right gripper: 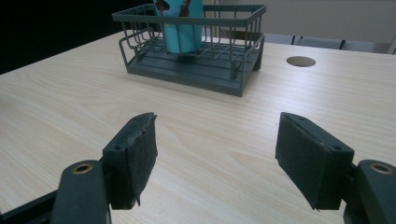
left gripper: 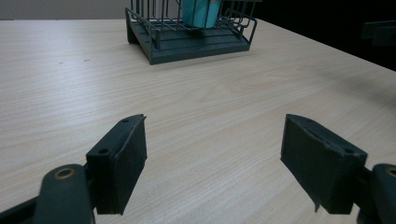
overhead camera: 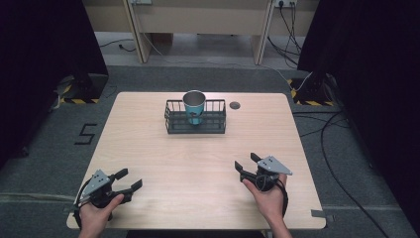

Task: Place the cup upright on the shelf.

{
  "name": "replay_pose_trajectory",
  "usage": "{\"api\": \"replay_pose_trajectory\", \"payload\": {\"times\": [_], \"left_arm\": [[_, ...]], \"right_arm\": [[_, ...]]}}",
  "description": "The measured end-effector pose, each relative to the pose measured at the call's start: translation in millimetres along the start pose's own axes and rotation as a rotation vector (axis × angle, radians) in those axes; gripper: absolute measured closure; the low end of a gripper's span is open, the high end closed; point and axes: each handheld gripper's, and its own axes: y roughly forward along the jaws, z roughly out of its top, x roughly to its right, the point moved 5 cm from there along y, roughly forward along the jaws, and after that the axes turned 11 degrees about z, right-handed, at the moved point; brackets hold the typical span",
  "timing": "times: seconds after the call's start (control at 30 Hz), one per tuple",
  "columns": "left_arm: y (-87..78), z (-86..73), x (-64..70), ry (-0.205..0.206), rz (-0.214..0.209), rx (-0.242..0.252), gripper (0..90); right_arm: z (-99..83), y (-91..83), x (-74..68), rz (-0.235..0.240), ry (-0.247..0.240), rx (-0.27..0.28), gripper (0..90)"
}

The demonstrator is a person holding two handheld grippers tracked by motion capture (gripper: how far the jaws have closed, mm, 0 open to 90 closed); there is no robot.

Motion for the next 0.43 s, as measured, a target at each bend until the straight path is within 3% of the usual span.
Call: {"api": "replay_pose_trajectory", "payload": {"times": [0.23, 0.43], "left_arm": [[0.2, 0.1, 0.0, 0.002, -0.001, 0.0, 22.4], [0.3, 0.4, -0.6, -0.002, -0.002, 0.001, 22.4]], "right_arm": [[-8.8, -5.9, 1.7, -0.006, 0.035, 0.006, 30.7], [-6.1, -6.9, 0.1, 0.004, 0.036, 0.055, 24.0]]}}
